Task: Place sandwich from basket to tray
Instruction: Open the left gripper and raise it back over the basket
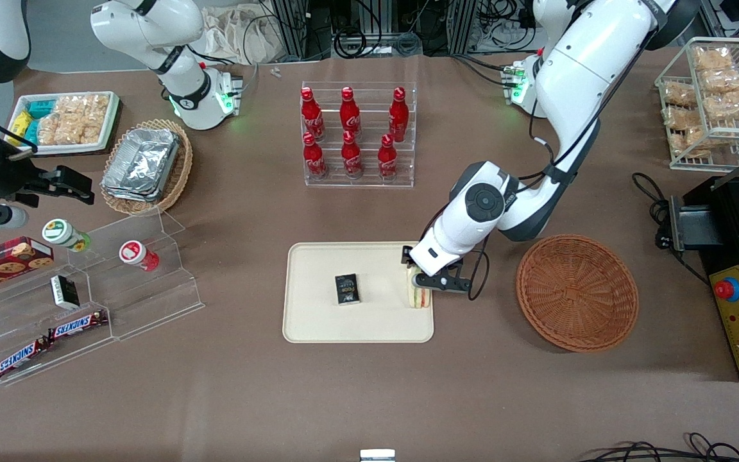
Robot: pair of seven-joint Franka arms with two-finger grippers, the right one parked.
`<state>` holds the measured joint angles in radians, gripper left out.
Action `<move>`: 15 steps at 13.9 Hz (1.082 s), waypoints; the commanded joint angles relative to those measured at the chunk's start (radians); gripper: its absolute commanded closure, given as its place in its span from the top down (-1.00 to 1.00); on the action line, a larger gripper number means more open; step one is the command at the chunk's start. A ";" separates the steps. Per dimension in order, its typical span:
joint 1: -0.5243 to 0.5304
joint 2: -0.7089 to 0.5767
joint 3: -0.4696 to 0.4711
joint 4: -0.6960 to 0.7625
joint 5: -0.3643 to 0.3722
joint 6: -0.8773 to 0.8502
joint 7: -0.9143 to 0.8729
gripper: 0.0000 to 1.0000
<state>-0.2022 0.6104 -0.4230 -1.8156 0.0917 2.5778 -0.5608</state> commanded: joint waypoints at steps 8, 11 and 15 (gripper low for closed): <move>0.136 -0.237 -0.005 0.071 -0.013 -0.339 -0.131 0.99; 0.191 -0.282 0.000 0.212 -0.069 -0.672 -0.030 0.99; 0.238 -0.455 0.085 0.279 -0.124 -0.993 0.126 0.99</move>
<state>0.0336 0.2507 -0.3993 -1.5371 -0.0077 1.6845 -0.4941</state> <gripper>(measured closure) 0.004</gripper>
